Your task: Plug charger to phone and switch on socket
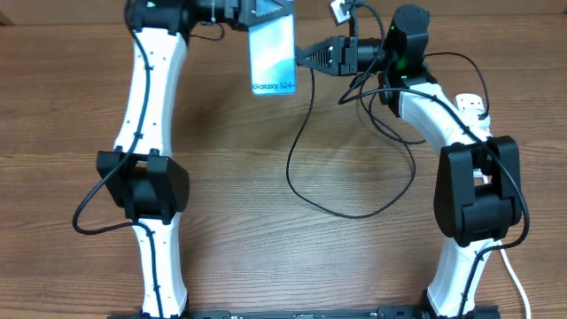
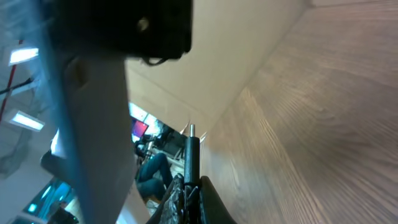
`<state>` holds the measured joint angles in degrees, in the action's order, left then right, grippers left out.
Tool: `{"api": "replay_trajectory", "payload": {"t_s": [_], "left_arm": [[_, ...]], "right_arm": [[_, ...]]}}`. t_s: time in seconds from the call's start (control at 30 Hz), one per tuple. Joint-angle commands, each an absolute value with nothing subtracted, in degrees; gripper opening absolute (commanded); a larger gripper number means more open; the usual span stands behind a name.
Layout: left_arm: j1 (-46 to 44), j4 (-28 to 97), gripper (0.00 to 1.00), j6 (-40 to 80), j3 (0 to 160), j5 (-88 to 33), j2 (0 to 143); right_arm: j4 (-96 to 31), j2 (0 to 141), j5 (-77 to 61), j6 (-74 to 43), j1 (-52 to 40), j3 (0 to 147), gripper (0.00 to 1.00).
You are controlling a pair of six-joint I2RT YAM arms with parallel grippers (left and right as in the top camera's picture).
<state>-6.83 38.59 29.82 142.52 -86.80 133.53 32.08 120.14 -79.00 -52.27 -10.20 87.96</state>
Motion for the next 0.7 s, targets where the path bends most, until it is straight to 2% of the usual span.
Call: {"api": "replay_trajectory", "payload": {"t_s": [0.0,0.37,0.67], "left_arm": [[-6.33,37.45,0.04,31.03,142.43,-90.19,133.82],[-1.23,21.26,0.04,47.72,142.43,-88.9,133.82],[0.47,20.71,0.04,48.47,142.43,-84.25,133.82]], "right_arm": [[32.42,117.86,-78.37,-51.48,-11.51,89.65,0.04],[23.24,117.89,-78.83,-44.14,-11.55,89.65,0.04],[13.91,117.89,-78.48,-37.91,-11.81,89.65,0.04]]}}
